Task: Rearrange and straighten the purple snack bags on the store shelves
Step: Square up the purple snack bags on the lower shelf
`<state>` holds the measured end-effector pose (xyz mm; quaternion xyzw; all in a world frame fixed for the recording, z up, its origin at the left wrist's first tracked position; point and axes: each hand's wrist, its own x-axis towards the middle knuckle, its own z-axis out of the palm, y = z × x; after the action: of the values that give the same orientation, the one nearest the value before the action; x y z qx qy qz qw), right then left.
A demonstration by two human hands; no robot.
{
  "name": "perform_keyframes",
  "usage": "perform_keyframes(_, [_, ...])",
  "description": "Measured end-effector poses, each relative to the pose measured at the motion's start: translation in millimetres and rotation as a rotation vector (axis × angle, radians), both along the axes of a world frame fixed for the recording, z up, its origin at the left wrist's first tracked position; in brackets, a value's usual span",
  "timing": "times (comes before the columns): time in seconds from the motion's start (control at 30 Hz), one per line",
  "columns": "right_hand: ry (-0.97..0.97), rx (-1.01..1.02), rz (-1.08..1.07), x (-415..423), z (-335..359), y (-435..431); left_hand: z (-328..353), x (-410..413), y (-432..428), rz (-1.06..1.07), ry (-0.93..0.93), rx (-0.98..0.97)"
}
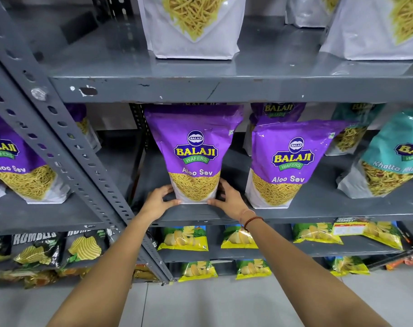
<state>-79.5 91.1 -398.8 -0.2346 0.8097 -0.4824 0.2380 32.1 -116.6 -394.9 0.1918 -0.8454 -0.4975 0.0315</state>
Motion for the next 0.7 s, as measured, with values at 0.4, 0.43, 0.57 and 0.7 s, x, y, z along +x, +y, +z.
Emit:
perform_keyframes(0.4, [0.311,-0.053,-0.224,39.2,-6.6,57.2,-12.3,27.1,71.0,0.474,0.228,-0.112])
perform_keyframes(0.43, [0.340,-0.093,-0.286,42.6,-5.0,71.0,-10.6,29.7,89.9,0.499,0.291,-0.136])
perform_keyframes(0.57, [0.310,-0.262,-0.635,37.0,1.7,119.7,-7.4,15.8,151.5,0.308,0.408,-0.168])
perform_keyframes(0.7, [0.238,-0.220,-0.703,7.3,5.3,153.0,-13.3,-31.0,178.6,0.045,0.289,-0.122])
